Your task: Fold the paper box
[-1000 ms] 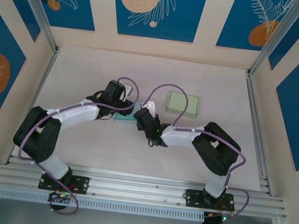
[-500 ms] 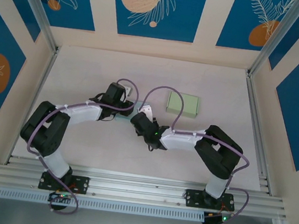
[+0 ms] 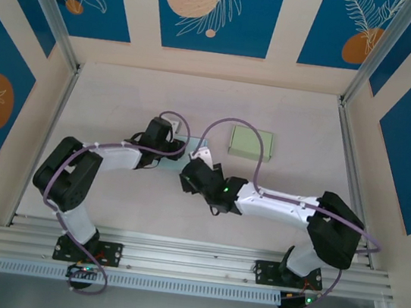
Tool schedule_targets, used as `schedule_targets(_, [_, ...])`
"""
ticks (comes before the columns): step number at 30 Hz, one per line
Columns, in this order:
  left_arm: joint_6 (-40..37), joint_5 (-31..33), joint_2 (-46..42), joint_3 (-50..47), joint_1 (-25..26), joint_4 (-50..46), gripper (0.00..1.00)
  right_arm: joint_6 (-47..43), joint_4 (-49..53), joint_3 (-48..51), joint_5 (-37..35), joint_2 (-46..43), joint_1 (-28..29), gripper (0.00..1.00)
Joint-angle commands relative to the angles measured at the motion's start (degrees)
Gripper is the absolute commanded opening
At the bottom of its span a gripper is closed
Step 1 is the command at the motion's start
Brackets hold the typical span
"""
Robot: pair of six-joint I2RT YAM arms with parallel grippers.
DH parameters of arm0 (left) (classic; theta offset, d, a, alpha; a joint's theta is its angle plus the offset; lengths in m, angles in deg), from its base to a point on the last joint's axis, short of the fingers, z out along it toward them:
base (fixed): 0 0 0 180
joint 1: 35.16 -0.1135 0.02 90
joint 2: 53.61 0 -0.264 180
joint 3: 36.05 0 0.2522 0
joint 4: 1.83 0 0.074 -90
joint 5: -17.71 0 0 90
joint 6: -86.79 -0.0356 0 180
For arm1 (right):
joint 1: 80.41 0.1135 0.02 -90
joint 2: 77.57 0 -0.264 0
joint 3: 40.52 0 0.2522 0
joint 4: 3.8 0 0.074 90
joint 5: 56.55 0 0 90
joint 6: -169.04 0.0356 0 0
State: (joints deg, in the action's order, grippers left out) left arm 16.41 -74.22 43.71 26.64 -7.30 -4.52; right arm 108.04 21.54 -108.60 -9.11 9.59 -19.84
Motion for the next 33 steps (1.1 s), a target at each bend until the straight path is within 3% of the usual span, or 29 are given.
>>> schedule_targets(1, [1.21,-1.53,-1.8,-1.52,-0.74,-2.73,0.42,4.73,4.39,-1.37,5.52,-1.86,-3.97,0.8])
schedule_targets(6, [0.37,-2.55,-9.11,1.15,-0.84,-6.61,0.55,7.04,3.89,-2.35,15.45,-1.86,-9.77,0.79])
schedule_targets(10, [-2.25,0.12,-14.25,3.26,-0.96,-11.9,0.63,8.55,1.31,-2.06,23.8,-1.97,-14.28,0.79])
schedule_targets(14, [-4.0,5.4,-15.98,2.26,-3.25,-16.34,0.63,10.6,0.01,-1.51,28.61,-1.65,-17.5,0.8])
schedule_targets(20, [-1.45,-2.55,-12.56,-2.11,-10.09,-13.57,0.52,11.52,-2.9,-0.98,36.26,0.22,-21.27,0.83])
schedule_targets(23, [-1.55,-6.19,-9.19,-1.51,-12.11,-12.69,0.52,6.97,-2.5,-2.0,34.24,1.64,-20.51,0.8])
schedule_targets(27, [-1.77,-10.33,-4.72,1.0,-13.5,-12.1,0.46,-2.32,-1.21,-3.55,26.03,3.37,-16.52,0.79])
schedule_targets(33, [-2.21,-14.37,0.77,5.57,-14.49,-13.94,0.42,-22.73,-2.68,-6.48,5.9,9.12,-5.38,0.79])
